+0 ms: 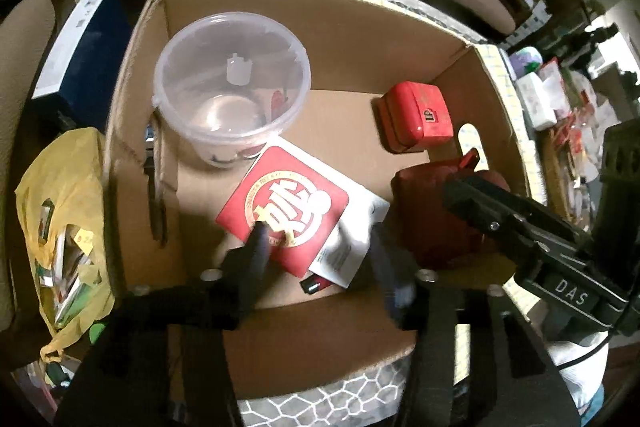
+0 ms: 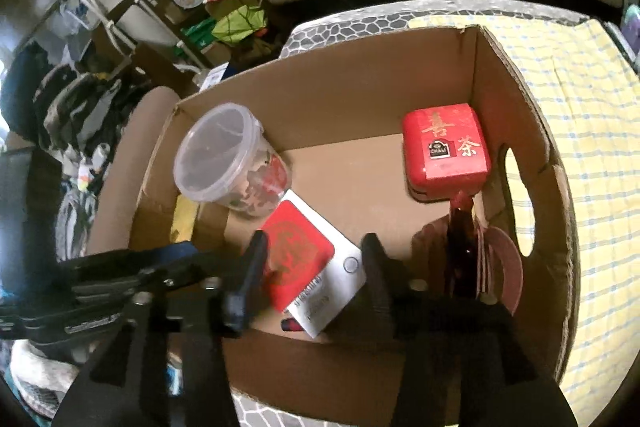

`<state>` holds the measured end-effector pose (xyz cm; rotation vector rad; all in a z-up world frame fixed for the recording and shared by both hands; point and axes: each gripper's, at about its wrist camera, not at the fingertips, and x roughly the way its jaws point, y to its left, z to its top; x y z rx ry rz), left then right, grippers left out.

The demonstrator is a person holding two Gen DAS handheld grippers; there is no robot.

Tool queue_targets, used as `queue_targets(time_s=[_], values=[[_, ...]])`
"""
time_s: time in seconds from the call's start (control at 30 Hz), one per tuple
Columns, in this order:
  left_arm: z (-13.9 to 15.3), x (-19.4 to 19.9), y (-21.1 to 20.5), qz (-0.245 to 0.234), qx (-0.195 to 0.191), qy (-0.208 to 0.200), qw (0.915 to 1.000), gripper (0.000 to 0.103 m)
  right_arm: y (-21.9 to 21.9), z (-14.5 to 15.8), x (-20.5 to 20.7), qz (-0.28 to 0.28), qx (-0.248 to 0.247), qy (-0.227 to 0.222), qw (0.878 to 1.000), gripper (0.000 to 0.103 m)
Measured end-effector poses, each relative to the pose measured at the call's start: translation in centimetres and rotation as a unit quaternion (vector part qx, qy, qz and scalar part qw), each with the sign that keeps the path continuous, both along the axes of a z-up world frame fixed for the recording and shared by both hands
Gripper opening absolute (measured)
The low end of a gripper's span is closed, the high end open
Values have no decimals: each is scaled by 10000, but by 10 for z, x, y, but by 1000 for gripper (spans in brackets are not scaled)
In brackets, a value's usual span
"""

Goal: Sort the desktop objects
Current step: 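Lower the red card into the box and open the left tool, then withdraw the left tool from the box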

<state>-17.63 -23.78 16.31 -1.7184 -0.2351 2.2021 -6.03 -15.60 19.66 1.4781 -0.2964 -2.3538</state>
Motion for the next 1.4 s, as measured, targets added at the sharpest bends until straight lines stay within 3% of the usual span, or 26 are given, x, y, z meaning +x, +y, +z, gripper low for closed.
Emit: queue_targets(time_s=[0.1,0.17,0.23,0.43,0.83,0.93,1.17,1.4], values=[[1,7,-2,23,26,2,10000,58,1,3,9,16,149,76,9999,63],[6,13,-4,43,48,113,9999,76,1,5,15,23,257,144,9996,71],[13,21,-4,74,58,301,9995,83,2,9,21,26,342,232,9991,80],[23,45,6,-5,-207,595,9980,95,13,18,43,-28,560,453,9974,81],[36,93,26,188,-646,1402,9878,96,47,26,82,-201,809,836,9930,81],[32,104,32,267,-596,1568,9855,103,58,26,94,-273,832,971,9914,81],[4,124,50,395,-705,1694,9822,103,92,19,121,-469,859,1375,9856,82],[-32,139,69,575,-774,1859,9778,103,131,-10,132,-682,815,1414,9842,86]])
